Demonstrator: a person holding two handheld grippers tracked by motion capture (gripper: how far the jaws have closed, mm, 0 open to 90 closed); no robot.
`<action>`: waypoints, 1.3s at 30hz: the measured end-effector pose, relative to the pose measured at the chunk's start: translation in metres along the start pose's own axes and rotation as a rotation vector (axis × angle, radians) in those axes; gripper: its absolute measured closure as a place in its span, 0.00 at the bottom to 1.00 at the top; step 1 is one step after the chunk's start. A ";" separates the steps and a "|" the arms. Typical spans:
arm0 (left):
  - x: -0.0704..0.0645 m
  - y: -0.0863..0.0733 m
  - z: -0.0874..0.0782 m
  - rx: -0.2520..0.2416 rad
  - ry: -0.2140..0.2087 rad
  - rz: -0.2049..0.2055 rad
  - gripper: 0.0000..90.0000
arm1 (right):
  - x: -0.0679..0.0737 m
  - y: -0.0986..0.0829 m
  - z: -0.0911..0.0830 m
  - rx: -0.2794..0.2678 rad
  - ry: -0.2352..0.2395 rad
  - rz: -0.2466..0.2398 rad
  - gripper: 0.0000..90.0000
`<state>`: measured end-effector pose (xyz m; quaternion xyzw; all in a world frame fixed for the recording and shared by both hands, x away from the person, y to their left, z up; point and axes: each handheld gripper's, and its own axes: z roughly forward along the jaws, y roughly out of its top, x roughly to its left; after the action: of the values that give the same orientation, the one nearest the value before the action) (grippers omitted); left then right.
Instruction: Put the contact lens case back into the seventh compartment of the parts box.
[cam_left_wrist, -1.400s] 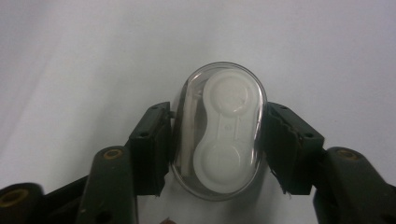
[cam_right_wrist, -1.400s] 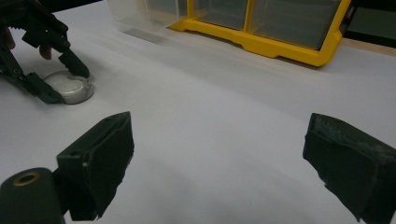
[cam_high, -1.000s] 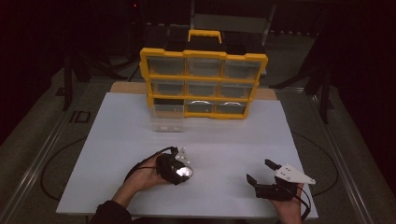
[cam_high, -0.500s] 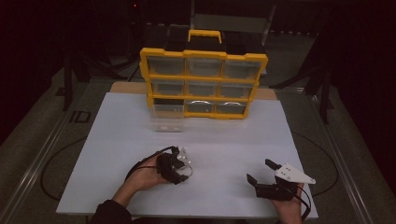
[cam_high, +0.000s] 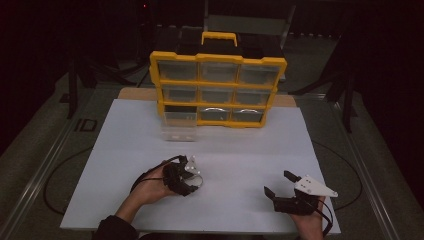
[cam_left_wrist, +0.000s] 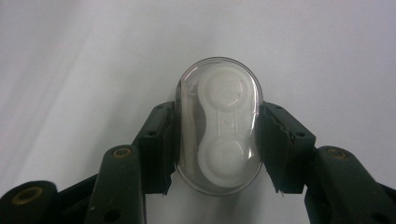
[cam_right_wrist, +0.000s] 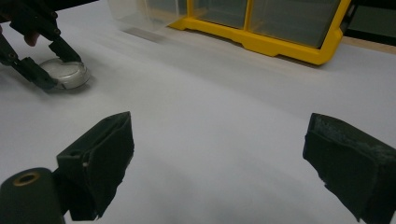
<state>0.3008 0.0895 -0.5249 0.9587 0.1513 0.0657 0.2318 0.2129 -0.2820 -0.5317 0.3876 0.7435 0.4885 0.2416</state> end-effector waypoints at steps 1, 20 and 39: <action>0.000 0.000 -0.001 -0.003 0.008 -0.003 0.55 | 0.000 0.000 0.000 0.000 0.000 -0.001 0.09; 0.011 -0.003 -0.023 -0.038 0.057 -0.032 0.55 | 0.000 0.000 0.000 -0.003 0.004 -0.004 0.09; 0.020 0.000 -0.045 -0.065 0.096 -0.043 0.55 | 0.000 0.000 0.000 -0.005 0.004 0.006 0.09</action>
<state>0.3113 0.1153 -0.4844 0.9429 0.1807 0.1115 0.2566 0.2126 -0.2825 -0.5315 0.3881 0.7417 0.4918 0.2395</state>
